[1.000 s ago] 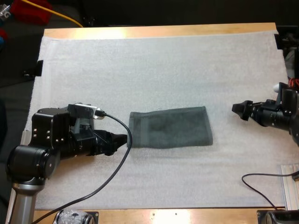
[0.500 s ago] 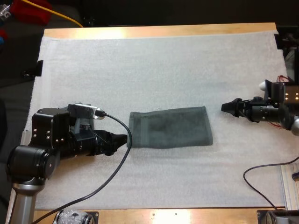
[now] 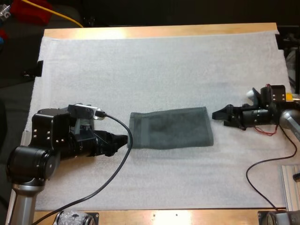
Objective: Pick towel from pile, fold and stack
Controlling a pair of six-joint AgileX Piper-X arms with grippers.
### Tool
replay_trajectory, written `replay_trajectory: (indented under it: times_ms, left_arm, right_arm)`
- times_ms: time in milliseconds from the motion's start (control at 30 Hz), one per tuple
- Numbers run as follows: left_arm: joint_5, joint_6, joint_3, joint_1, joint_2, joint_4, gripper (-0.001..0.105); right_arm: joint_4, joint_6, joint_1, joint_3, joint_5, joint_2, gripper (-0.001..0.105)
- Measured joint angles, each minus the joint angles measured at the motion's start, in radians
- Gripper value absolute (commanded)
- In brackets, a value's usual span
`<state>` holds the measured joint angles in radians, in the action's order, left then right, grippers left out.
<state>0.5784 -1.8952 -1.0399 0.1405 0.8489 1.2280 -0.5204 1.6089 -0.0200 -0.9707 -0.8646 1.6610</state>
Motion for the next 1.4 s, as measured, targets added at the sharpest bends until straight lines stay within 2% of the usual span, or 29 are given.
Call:
replay_trajectory:
  times_ms: [267,733,1067,1400]
  left_arm:
    - [0.000,0.000,0.000,0.000,0.000,0.000,0.069]
    - [0.000,0.000,0.000,0.000,0.000,-0.001,0.069]
    - [0.000,0.000,0.000,0.000,0.000,-0.001,0.069]
    - [0.023,0.000,0.000,0.000,0.000,-0.001,0.069]
  right_arm:
    - [-0.023,-0.004,-0.033,0.000,-0.003,0.046,0.073]
    - [-0.019,-0.102,-0.050,-0.007,-0.007,0.078,0.073]
    - [0.000,-0.167,-0.153,-0.021,0.079,0.075,0.073]
    - [0.049,-0.258,-0.229,-0.024,0.082,0.082,0.073]
